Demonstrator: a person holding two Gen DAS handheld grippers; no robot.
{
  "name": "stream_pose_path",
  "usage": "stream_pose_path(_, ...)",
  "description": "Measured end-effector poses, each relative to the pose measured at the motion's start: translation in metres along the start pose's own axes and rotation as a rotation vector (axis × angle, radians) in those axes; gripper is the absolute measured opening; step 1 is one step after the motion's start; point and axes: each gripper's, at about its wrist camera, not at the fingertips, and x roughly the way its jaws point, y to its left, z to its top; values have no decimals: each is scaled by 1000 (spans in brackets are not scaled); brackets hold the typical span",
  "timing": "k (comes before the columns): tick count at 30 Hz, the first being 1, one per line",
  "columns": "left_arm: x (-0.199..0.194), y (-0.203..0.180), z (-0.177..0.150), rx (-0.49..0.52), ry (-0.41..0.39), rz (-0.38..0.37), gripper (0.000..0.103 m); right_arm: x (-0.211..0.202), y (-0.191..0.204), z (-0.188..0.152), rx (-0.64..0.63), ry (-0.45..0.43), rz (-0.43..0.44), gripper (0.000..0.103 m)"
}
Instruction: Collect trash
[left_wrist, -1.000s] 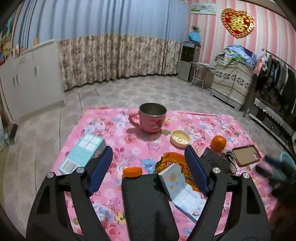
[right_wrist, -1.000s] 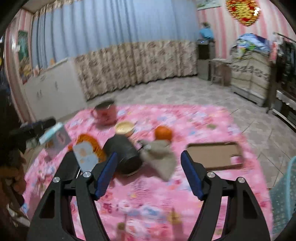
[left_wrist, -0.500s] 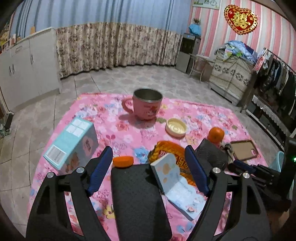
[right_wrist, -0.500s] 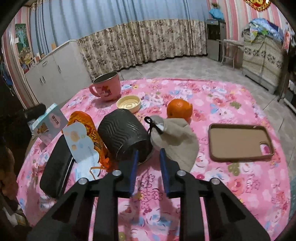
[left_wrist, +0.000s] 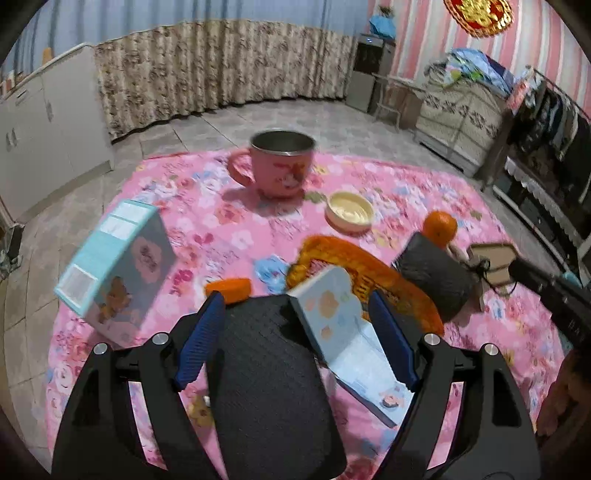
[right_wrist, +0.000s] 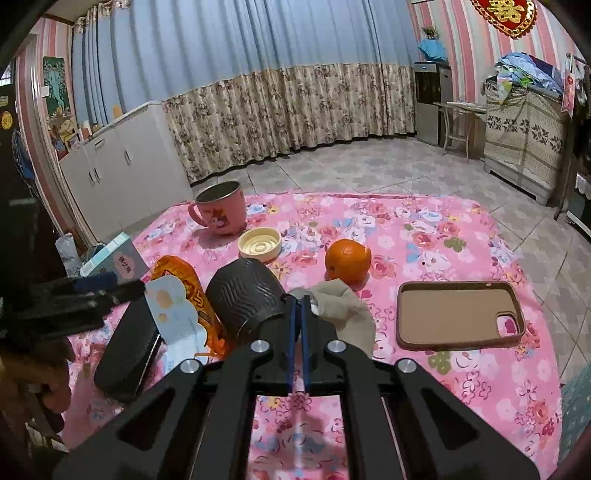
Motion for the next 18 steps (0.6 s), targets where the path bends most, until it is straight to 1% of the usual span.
stream_pose_path(1,3,-6,-1,21,11,-1,74,1,0,-1,3,3,1,3)
stream_pose_path(2,5,-9,-2,28,19,-5,67,2,-1,-1,8,8,4,3)
stream_pose_path(3,9,-13,-3,33,39,-17,63,2,-2,-1,12,9,8,3)
stream_pose_path(5,15,-15,-5,33,66,-24,40,1,-2,-1,15,5,12,3)
stream_pose_path(6,18,-15,-6,29,74,-31,35,0,-3,0,16,3,17,3)
stream_pose_path(7,19,-14,-7,22,80,-39,26,-1,-3,0,19,-1,20,3)
stream_pose_path(8,20,-13,-7,15,83,-47,14,-1,-2,0,21,-3,21,3)
stream_pose_path(10,20,-11,-8,4,83,-63,1,-2,-2,0,22,-5,21,3)
stream_pose_path(12,16,-12,-7,0,72,-83,0,-2,-2,0,24,-2,23,3)
stream_pose_path(13,11,-14,-6,2,53,-105,0,-2,-2,0,21,-1,22,3)
stream_pose_path(15,8,-17,-5,1,47,-138,0,-2,-2,-1,23,0,20,3)
stream_pose_path(17,10,-21,-6,10,55,-130,0,-2,-2,-1,26,0,20,3)
stream_pose_path(18,11,-22,-5,10,57,-141,0,-2,-3,-1,26,-2,18,3)
